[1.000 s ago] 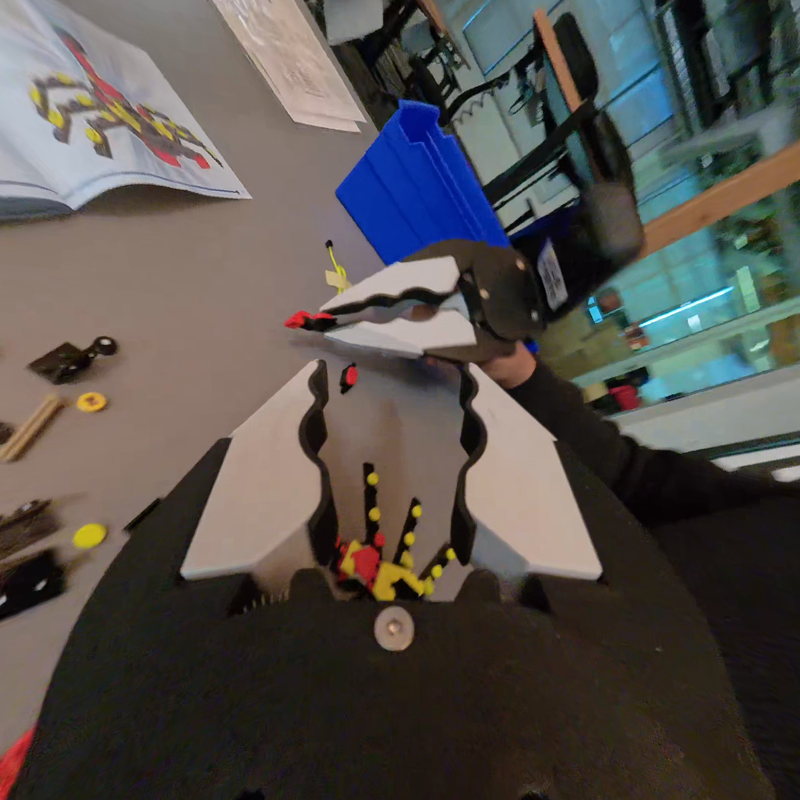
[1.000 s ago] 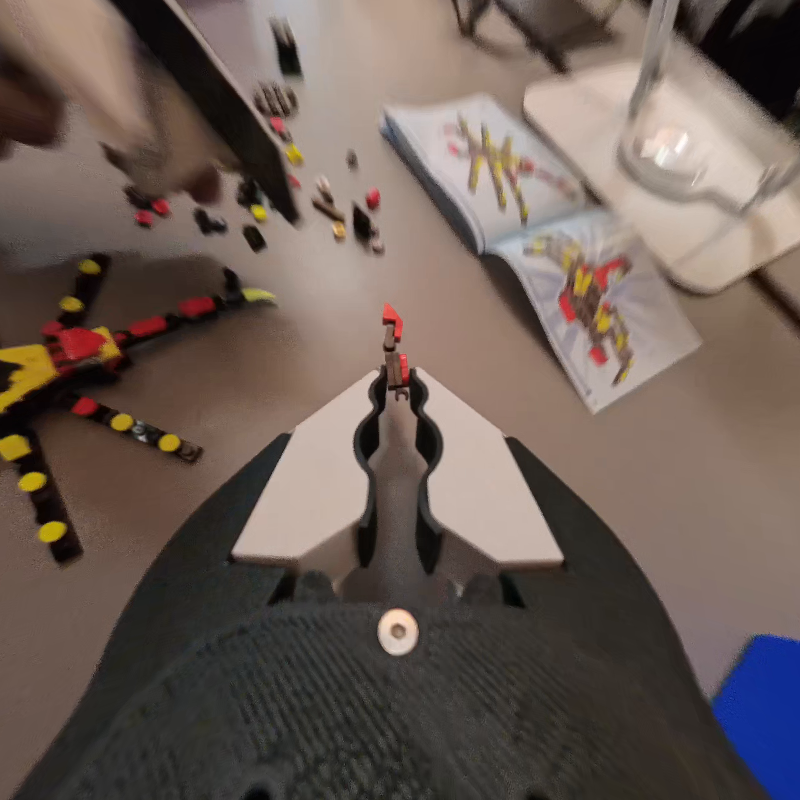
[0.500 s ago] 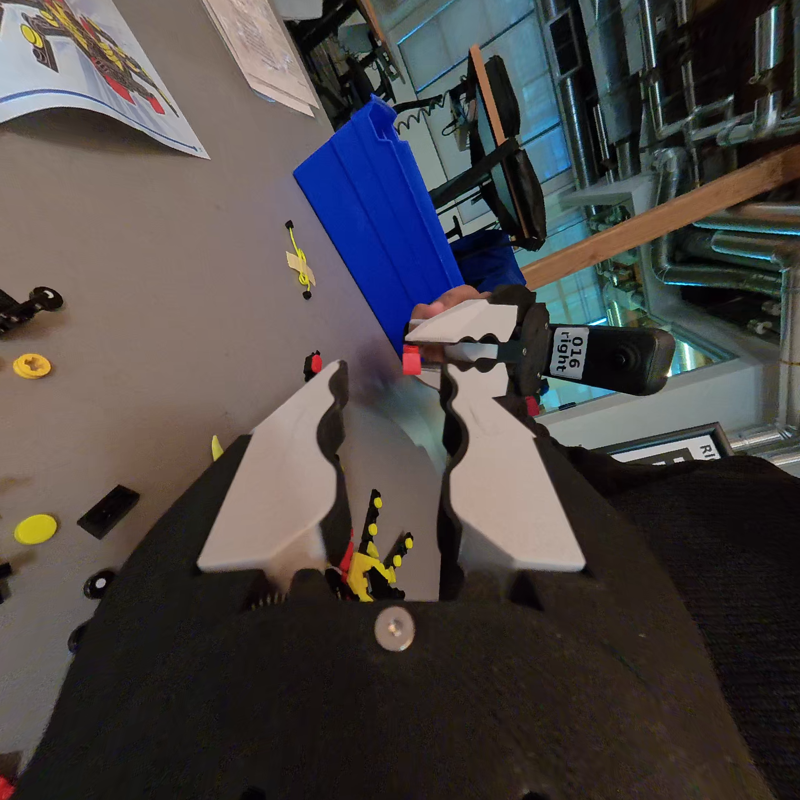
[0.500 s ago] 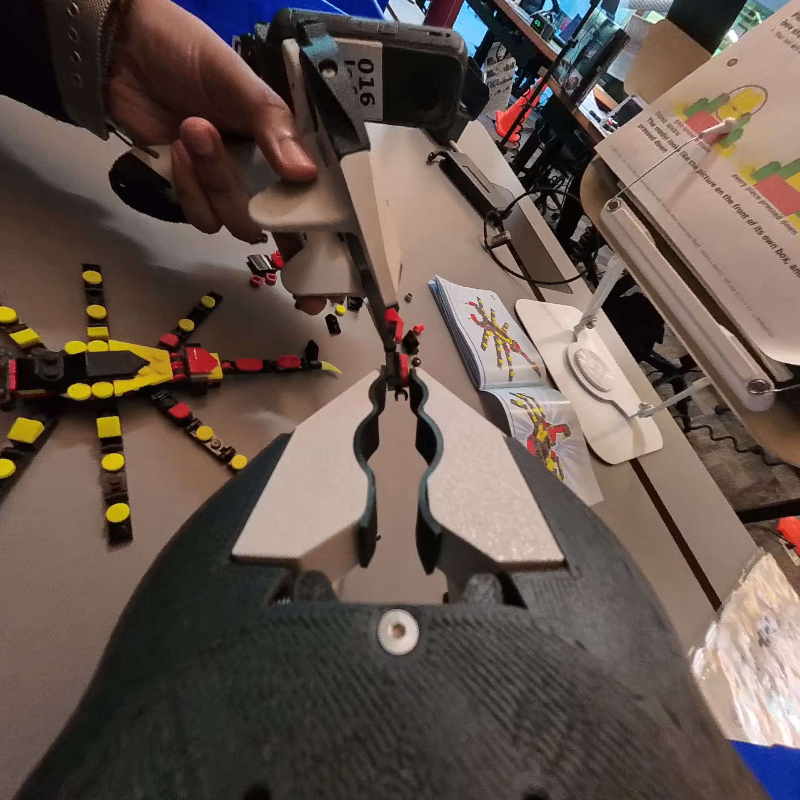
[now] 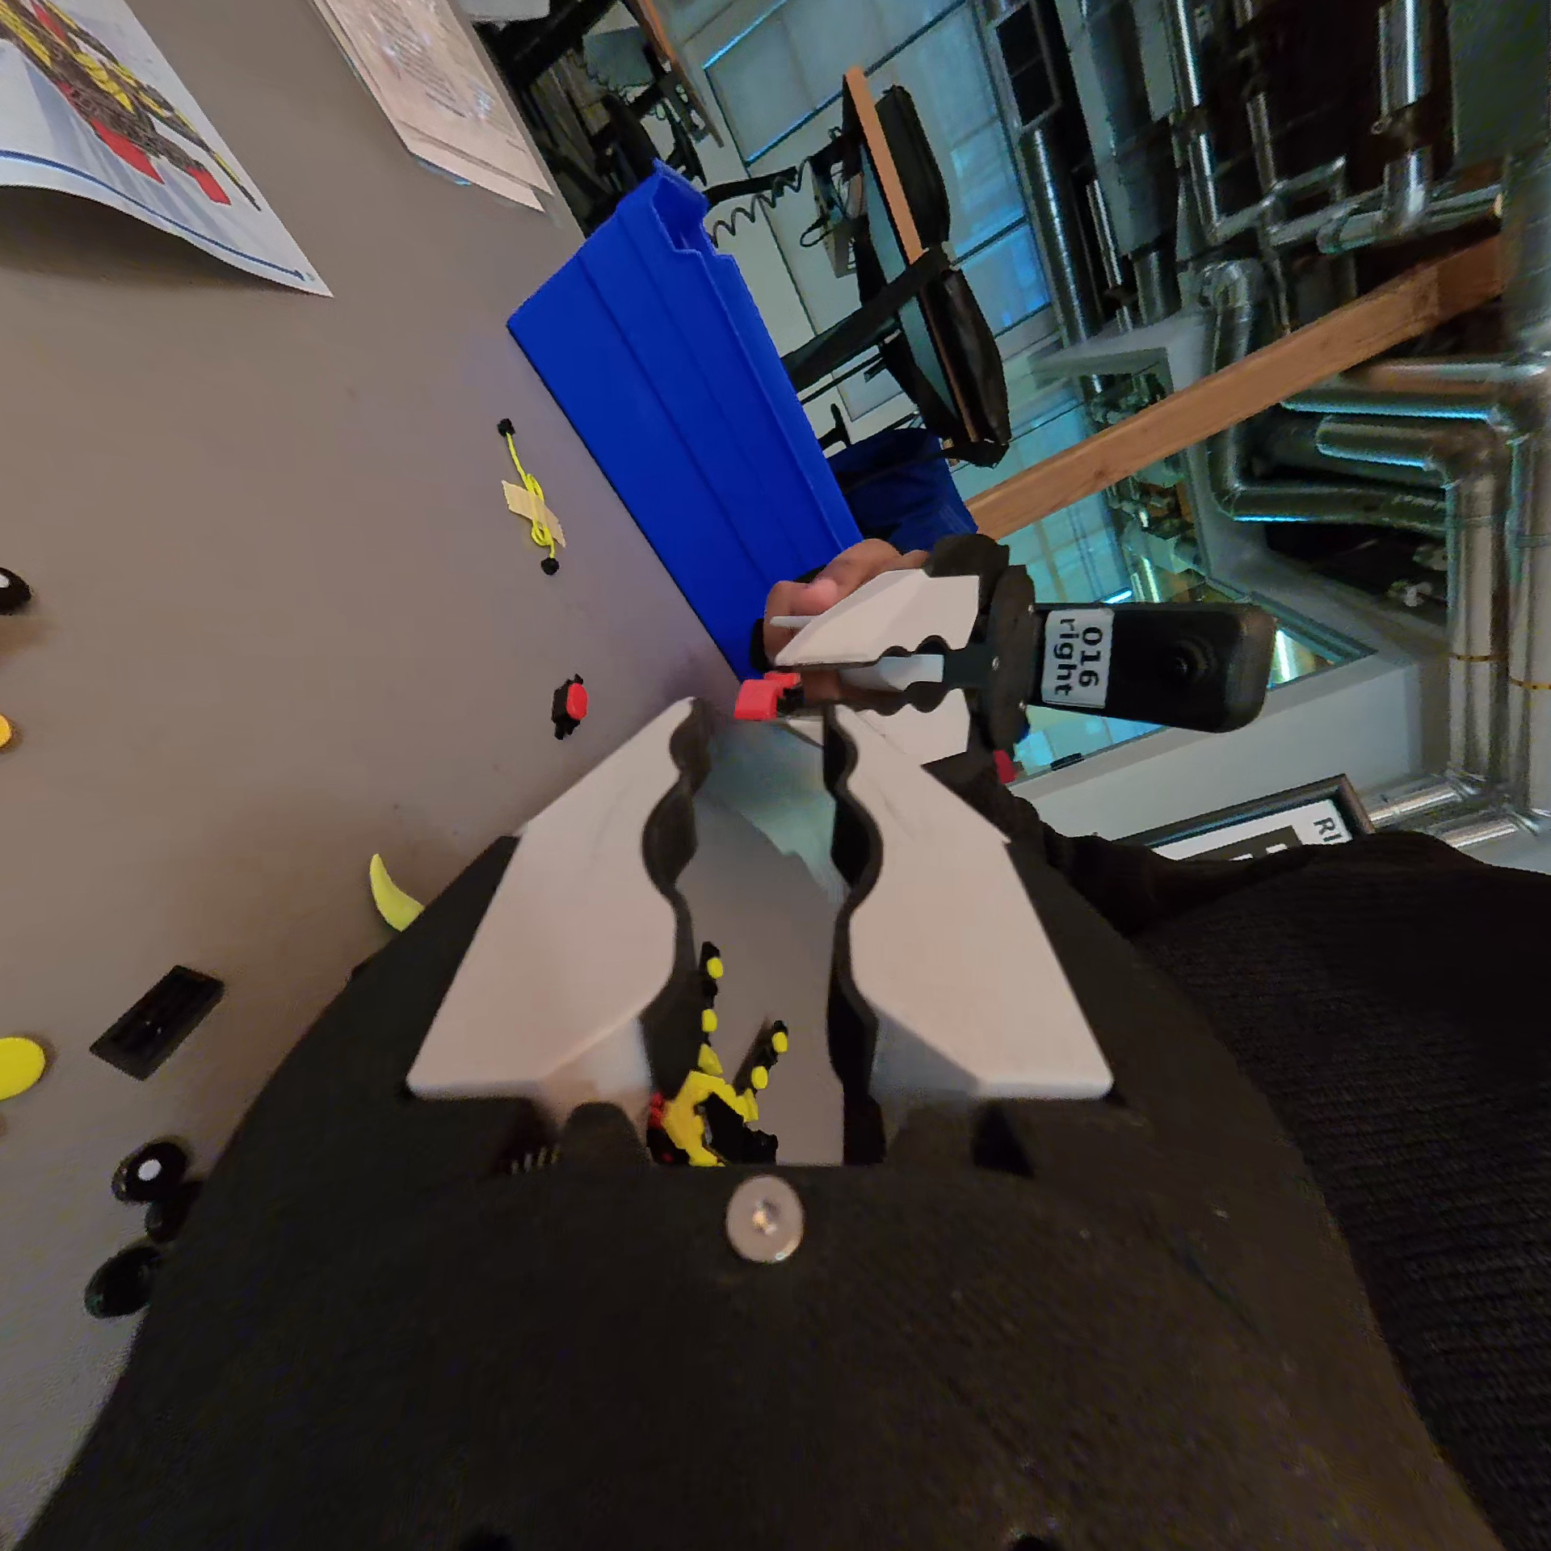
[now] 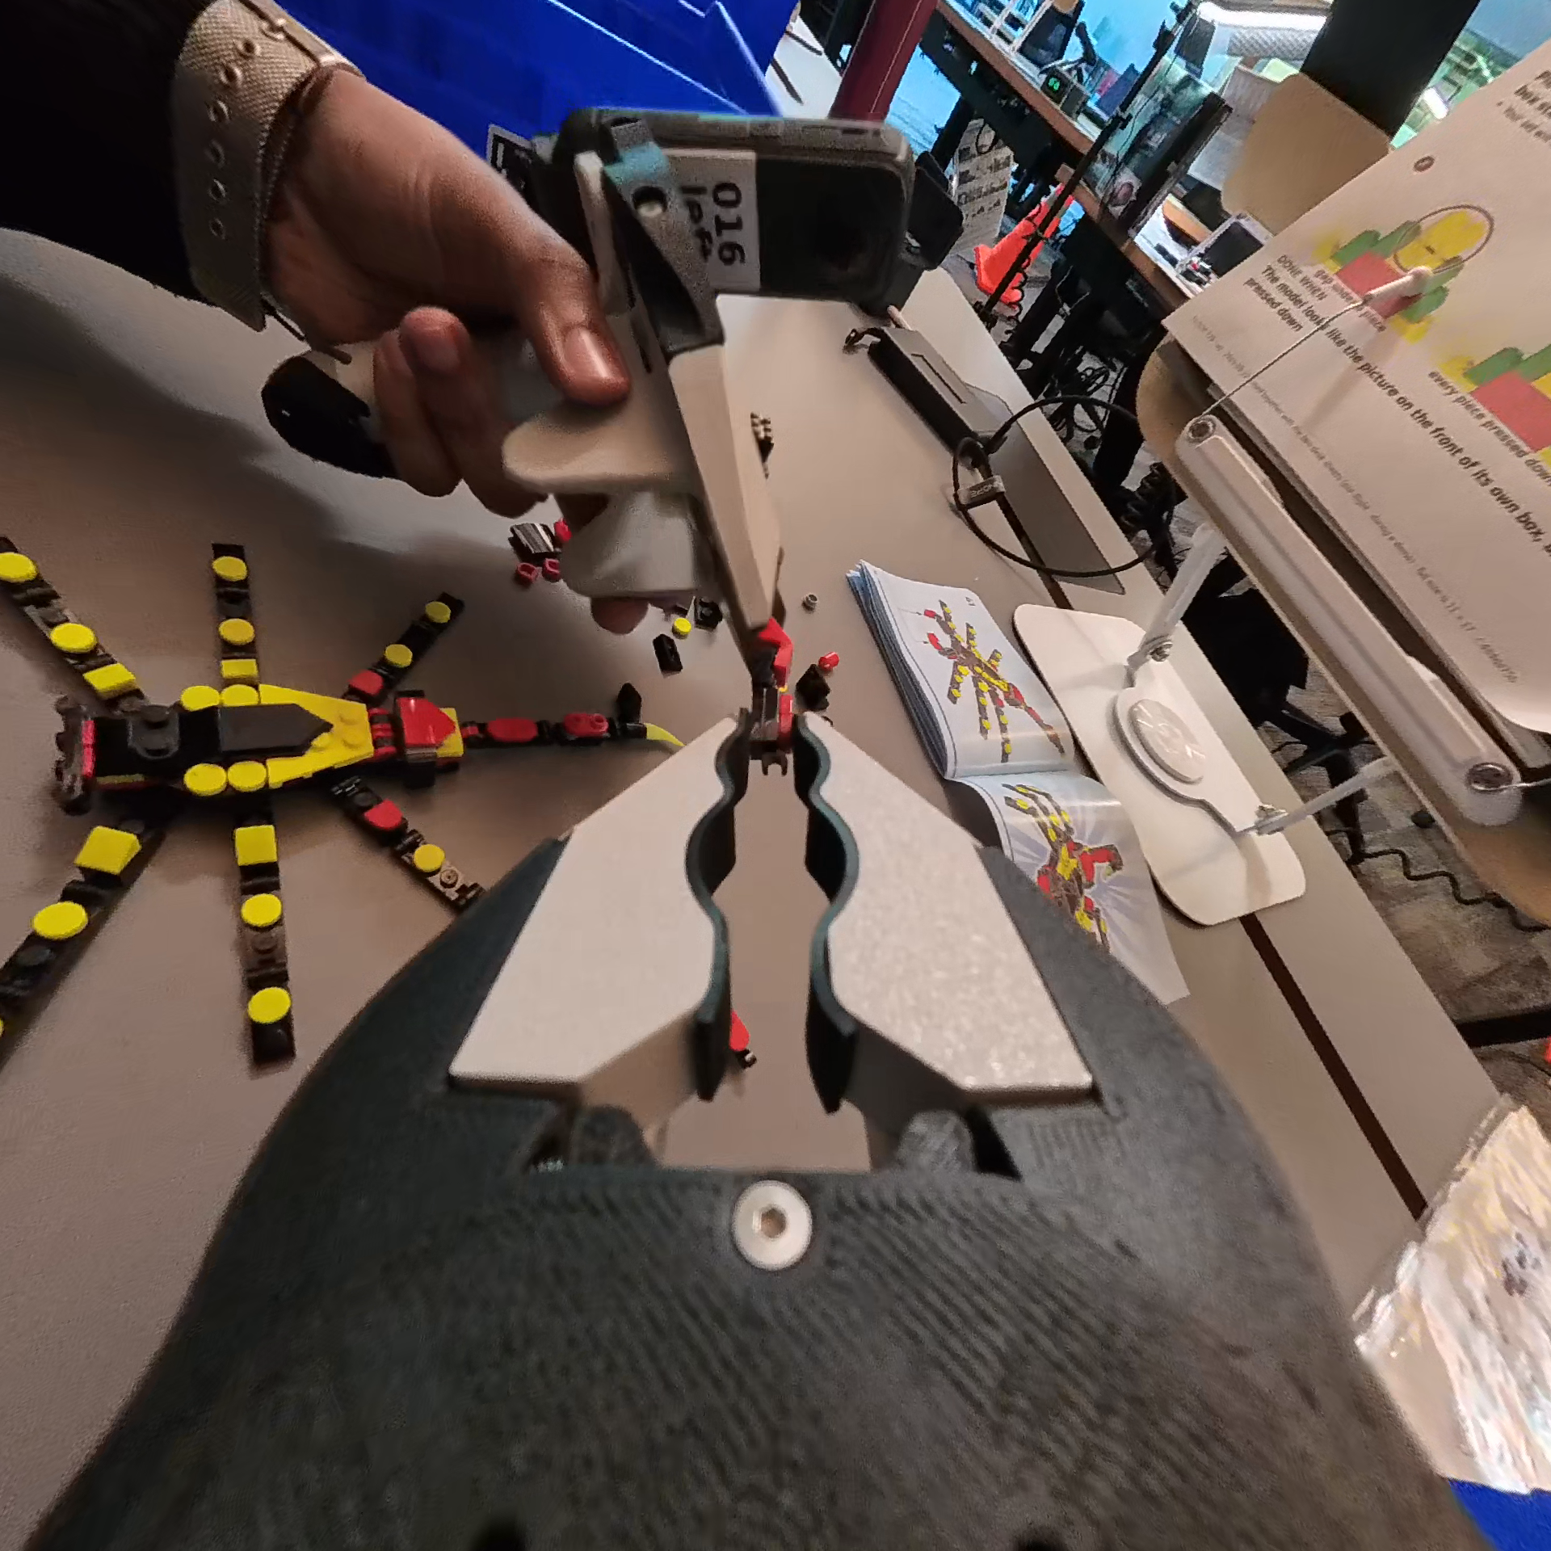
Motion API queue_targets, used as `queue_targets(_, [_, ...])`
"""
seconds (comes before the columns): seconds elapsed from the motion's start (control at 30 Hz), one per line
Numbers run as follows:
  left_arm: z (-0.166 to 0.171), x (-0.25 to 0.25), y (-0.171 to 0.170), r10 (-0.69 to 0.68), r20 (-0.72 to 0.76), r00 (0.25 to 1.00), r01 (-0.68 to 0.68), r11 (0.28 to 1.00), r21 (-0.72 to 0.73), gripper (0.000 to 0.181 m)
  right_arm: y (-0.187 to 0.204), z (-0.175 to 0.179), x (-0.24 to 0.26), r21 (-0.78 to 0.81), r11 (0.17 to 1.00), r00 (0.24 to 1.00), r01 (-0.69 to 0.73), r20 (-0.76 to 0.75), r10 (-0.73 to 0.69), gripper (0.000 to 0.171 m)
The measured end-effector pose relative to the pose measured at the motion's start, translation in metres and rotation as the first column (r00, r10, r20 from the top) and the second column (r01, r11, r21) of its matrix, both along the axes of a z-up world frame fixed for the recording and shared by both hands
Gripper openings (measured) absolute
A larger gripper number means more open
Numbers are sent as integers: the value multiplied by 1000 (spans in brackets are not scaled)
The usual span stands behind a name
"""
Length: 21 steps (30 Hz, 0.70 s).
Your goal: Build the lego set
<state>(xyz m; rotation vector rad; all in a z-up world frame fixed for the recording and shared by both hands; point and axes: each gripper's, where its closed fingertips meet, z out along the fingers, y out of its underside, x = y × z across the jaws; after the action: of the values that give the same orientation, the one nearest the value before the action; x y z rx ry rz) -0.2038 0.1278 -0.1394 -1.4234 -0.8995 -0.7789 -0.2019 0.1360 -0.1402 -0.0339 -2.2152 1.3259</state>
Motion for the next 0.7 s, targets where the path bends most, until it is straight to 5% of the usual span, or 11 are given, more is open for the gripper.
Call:
queue_targets(0.27, [4, 0, -1, -1, 2, 1000, 1, 1000, 29, 6, -2, 0, 1, -18, 1000, 1000, 0, 26, 1, 9])
queue_targets(0.43, [7, 1, -4, 2, -35, 999, -1, 999, 40, 6, -2, -1, -1, -143, 989, 970, 34, 241, 1, 36])
queue_targets(0.6, [14, 8, -6, -38, -123, 992, 45, 998, 54, 6, 0, 4, 9, -324, 945, 776, 40, 606, 174, 36])
queue_targets(0.7, [12, 15, -4, -73, -195, 978, 77, 997, 13, 6, 2, 10, 14, -381, 924, 707, 19, 658, 257, 23])
